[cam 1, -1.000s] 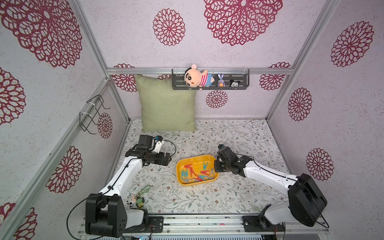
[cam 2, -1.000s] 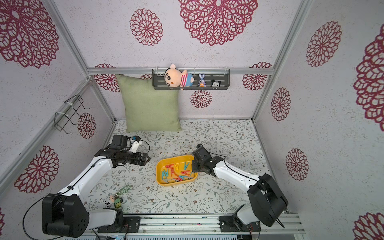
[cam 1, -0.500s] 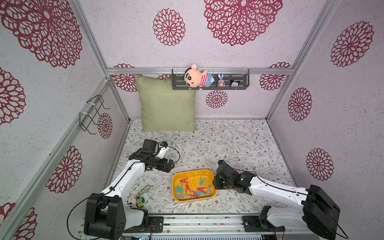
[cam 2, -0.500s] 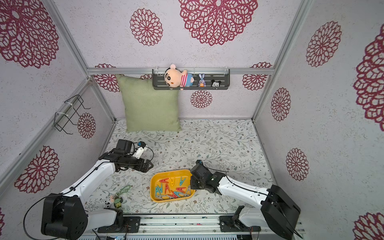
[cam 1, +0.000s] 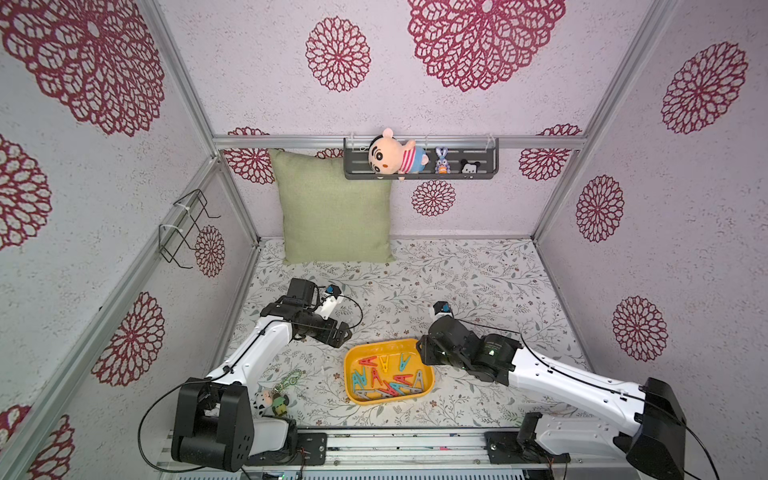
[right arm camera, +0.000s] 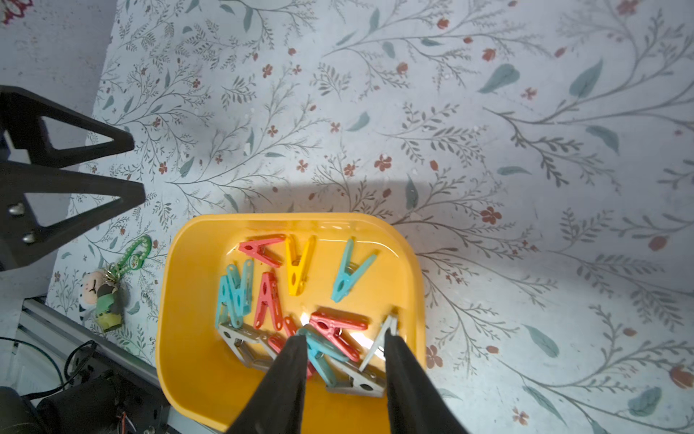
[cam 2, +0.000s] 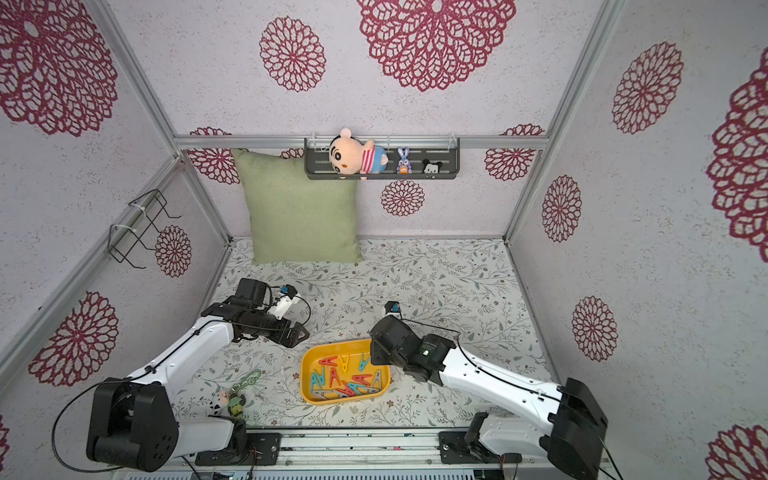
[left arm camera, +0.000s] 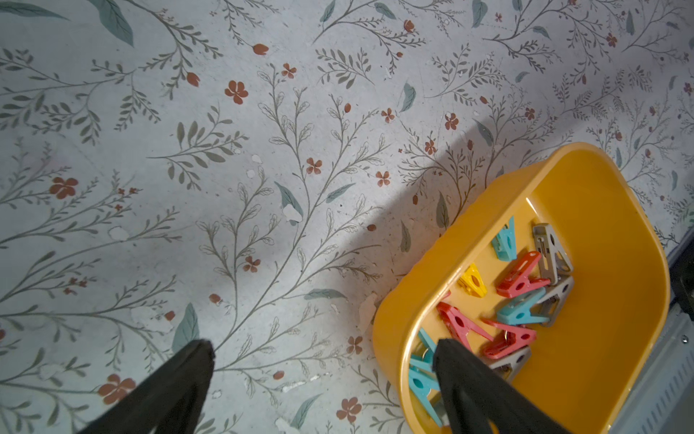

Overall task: Take the clothespins out of the storage box
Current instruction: Pick up the clothespin from the storage box.

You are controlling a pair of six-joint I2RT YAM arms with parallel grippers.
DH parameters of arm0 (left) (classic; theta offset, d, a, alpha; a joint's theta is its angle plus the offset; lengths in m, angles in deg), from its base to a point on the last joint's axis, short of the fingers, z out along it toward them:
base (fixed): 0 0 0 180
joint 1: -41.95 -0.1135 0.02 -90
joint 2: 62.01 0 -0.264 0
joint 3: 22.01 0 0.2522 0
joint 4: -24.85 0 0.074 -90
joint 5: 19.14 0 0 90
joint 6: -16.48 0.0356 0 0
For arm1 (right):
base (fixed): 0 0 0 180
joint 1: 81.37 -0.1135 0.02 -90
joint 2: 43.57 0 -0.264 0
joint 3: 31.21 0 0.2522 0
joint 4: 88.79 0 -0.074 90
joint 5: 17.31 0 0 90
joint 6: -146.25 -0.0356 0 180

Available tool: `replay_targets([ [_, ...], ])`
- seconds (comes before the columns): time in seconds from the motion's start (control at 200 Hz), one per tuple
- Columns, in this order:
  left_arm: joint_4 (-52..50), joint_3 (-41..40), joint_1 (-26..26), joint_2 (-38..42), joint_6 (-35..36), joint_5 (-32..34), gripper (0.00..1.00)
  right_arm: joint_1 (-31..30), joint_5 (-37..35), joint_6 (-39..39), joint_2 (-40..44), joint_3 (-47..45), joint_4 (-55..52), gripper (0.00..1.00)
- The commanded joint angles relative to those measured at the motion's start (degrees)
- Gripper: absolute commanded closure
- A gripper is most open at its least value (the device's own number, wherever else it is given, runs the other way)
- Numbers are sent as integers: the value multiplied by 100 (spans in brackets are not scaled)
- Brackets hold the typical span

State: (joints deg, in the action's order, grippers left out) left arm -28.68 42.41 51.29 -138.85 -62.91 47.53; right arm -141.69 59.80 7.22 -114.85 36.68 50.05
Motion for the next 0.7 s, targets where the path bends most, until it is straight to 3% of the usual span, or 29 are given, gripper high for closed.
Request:
replay_targets([
  [0.0,-300,111,28,22,259,-433,0,-268,-448,116,-655,467,-423,60],
  [0.315,-851,162,50,70,788,-635,3,-596,-126,133,-2129,1037,152,66],
  [0.695,-63,-249,50,329,295,83,4,-596,-135,-472,-2831,1082,777,73],
])
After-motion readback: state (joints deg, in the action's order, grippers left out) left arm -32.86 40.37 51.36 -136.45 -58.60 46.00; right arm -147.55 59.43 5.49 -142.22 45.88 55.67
